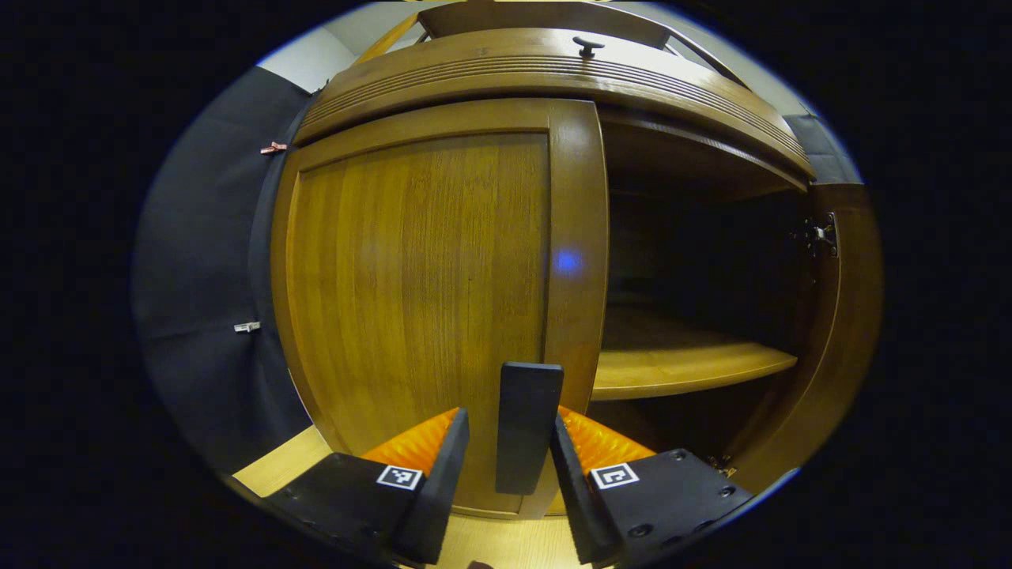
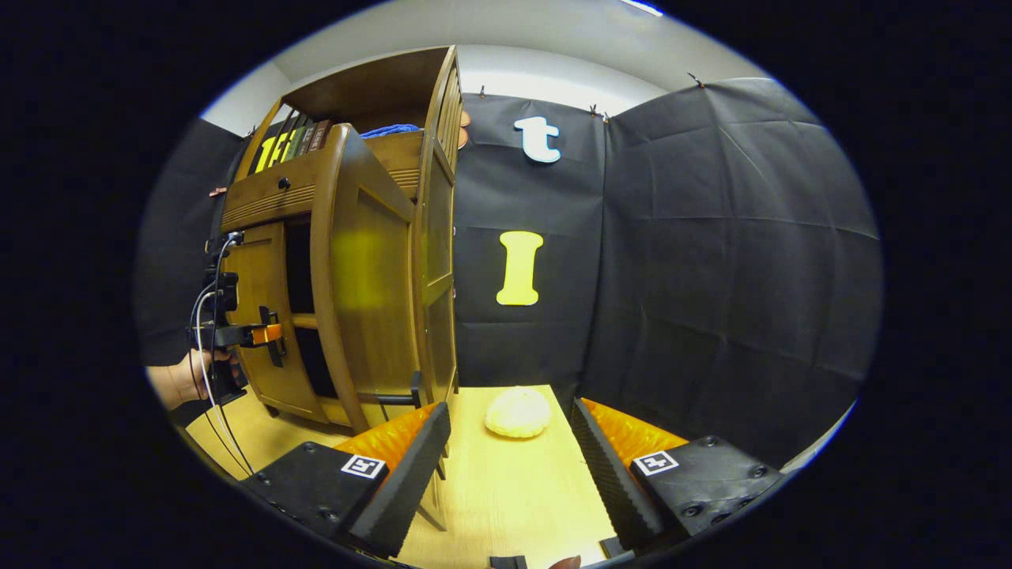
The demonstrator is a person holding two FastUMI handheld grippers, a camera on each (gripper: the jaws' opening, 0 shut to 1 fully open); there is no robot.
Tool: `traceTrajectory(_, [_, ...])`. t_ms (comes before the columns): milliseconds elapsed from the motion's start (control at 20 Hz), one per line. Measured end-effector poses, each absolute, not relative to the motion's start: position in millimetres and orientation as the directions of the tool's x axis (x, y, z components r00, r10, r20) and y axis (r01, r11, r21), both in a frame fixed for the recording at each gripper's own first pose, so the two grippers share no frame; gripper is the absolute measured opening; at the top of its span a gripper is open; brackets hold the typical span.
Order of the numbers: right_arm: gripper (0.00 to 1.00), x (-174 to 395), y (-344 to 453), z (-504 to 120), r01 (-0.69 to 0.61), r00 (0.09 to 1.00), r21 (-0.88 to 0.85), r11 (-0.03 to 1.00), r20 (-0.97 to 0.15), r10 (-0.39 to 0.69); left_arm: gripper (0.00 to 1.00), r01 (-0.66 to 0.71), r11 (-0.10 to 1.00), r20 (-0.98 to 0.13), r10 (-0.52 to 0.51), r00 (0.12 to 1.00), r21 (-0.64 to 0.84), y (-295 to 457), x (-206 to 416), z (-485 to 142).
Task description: Open the right door of the double-door shoe cabinet with the right hand, and open the left door with the left hand.
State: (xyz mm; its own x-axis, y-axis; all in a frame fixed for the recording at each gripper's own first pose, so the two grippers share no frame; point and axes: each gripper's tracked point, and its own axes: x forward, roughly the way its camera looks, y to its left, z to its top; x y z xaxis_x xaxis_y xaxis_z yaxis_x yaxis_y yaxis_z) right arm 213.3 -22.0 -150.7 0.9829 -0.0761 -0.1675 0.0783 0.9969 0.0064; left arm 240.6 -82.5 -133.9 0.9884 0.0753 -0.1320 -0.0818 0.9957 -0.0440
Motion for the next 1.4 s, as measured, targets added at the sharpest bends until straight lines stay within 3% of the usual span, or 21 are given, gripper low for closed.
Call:
traceTrajectory(50, [1.0, 211, -23, -151, 0.086, 0.982, 0.006, 0.996, -0.171, -0.084, 0.61, -0.07, 0.997, -0.133, 0.064, 0.989, -0.04, -85, 241, -134])
traceTrajectory(200, [0.98, 207, -24, -149, 0.115, 0.98, 0.009, 0.993, -0.167, -0.112, 0.38, -0.058, 0.998, -0.138, 0.059, 0.989, 0.017, -89, 243, -135])
traceTrajectory(250, [0.98, 206, -24, -148, 0.12, 0.979, 0.01, 0.993, -0.164, -0.117, 0.36, -0.056, 0.998, -0.143, 0.061, 0.988, 0.035, -90, 242, -135])
traceTrajectory(800, [0.98, 193, -8, -137, 0.131, 0.982, 0.001, 0.991, -0.136, -0.129, 0.33, 0.024, 0.999, -0.167, -0.02, 0.986, 0.028, -80, 214, -127])
traceTrajectory(1400, [0.98, 194, 32, -131, 0.072, 0.992, -0.001, 0.997, -0.107, -0.071, 0.3, 0.093, 0.996, -0.176, -0.09, 0.98, 0.013, -20, 113, -140])
